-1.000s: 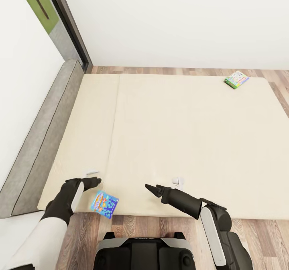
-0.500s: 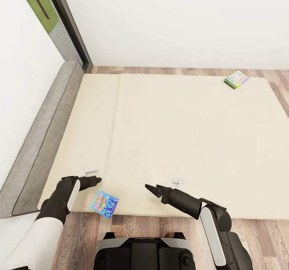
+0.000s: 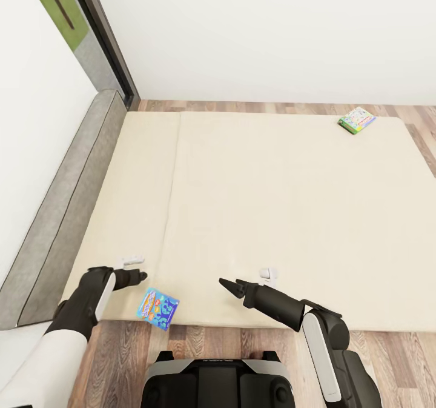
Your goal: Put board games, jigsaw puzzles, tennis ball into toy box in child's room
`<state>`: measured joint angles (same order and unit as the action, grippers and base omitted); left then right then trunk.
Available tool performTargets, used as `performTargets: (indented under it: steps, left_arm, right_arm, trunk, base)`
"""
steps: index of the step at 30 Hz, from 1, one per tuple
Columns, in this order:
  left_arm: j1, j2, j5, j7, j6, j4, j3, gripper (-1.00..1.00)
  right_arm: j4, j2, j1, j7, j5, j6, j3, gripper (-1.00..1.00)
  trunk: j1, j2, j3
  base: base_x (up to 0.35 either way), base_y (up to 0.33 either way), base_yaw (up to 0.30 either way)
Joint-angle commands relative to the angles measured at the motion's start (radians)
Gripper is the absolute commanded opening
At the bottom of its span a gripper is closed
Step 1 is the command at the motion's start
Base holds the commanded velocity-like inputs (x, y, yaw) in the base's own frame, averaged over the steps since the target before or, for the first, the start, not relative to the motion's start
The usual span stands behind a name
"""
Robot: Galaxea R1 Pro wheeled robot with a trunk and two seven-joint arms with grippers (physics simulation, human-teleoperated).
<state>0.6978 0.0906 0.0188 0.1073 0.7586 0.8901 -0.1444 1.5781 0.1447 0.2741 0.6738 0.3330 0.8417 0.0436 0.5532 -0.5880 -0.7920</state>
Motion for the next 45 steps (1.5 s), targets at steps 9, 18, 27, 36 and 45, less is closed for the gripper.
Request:
performTargets:
  steps: [9, 18, 27, 36, 45]
  left_arm:
    - [-0.007, 0.011, 0.006, 0.006, 0.031, 0.001, 0.016, 1.0]
    - [-0.02, 0.033, 0.008, 0.01, 0.068, 0.007, 0.045, 1.0]
    - [-0.031, 0.061, 0.008, 0.052, 0.102, 0.013, 0.115, 1.0]
    - [-0.035, 0.073, 0.007, 0.063, 0.112, 0.015, 0.123, 1.0]
    - [-0.037, 0.076, 0.007, 0.091, 0.132, 0.015, 0.125, 1.0]
  right_arm:
    - [0.0, 0.001, 0.0, 0.004, 0.0, 0.006, 0.004, 1.0]
    - [0.001, 0.001, 0.0, 0.004, 0.0, 0.006, 0.0, 1.0]
    - [0.0, 0.001, 0.0, 0.004, -0.001, 0.006, 0.001, 1.0]
    - [0.0, 0.001, 0.0, 0.002, -0.003, 0.005, -0.002, 1.0]
    - [0.0, 0.001, 0.0, 0.0, -0.003, 0.005, -0.002, 1.0]
  trunk:
    - [0.0, -0.001, -0.001]
    - [0.0, -0.001, -0.001]
    - [0.0, -0.001, -0.001]
    - [0.0, -0.001, -0.001]
    - [0.0, -0.001, -0.001]
  base:
    - [0.0, 0.0, 0.0]
    - [0.0, 0.0, 0.0]
    - [0.0, 0.0, 0.0]
    - [0.0, 0.0, 0.0]
    - [0.0, 0.0, 0.0]
